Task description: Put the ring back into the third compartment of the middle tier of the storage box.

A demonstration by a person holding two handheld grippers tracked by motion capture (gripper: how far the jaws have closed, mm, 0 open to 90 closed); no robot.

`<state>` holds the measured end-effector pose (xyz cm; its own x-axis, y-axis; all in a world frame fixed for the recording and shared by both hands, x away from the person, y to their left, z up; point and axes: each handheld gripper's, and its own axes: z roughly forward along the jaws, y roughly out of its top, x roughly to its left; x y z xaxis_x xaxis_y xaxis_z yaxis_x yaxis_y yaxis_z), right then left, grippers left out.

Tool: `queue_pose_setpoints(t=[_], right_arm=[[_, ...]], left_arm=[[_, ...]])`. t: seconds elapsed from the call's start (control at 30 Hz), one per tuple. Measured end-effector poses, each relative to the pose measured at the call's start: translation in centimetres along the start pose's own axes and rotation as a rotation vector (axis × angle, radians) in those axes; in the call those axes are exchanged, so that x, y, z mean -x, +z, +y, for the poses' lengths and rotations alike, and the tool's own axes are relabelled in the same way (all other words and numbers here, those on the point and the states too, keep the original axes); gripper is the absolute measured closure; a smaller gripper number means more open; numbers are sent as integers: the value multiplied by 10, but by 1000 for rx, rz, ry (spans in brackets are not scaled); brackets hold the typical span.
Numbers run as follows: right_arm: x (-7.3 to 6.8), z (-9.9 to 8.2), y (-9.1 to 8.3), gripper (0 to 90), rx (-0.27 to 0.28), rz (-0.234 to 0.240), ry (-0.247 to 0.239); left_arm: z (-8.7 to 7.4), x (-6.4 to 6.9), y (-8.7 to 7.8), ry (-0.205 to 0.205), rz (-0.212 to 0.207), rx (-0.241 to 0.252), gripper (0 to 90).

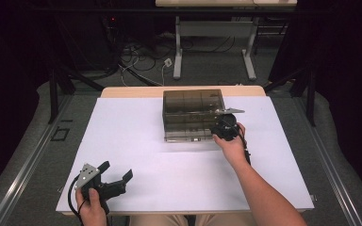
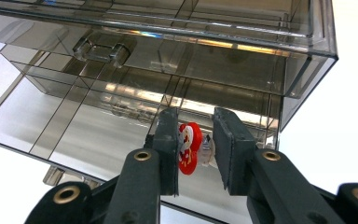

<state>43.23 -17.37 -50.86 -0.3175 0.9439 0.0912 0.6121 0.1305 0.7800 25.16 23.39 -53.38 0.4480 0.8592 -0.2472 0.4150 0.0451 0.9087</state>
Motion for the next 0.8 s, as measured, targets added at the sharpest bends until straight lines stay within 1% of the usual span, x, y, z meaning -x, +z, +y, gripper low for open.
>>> queue_pose_setpoints(t=[0.3,0.5,0.67,0.7,0.8], right_arm=[[-1,0,0,720,-10,5,0],[0,0,1,712,-7,-4,5],[0,0,-2,663,6,-4,2],[0,1,-3,649,12,4,6],[1,1,-5,616,22,3,12]], left_arm=[[0,0,0,-1,-2,4,5],[1,0,1,-3,0,6,4],[0,1,2,2,-2,2,5],[0,1,2,2,-2,1,4],[1,1,2,2,-4,5,4]])
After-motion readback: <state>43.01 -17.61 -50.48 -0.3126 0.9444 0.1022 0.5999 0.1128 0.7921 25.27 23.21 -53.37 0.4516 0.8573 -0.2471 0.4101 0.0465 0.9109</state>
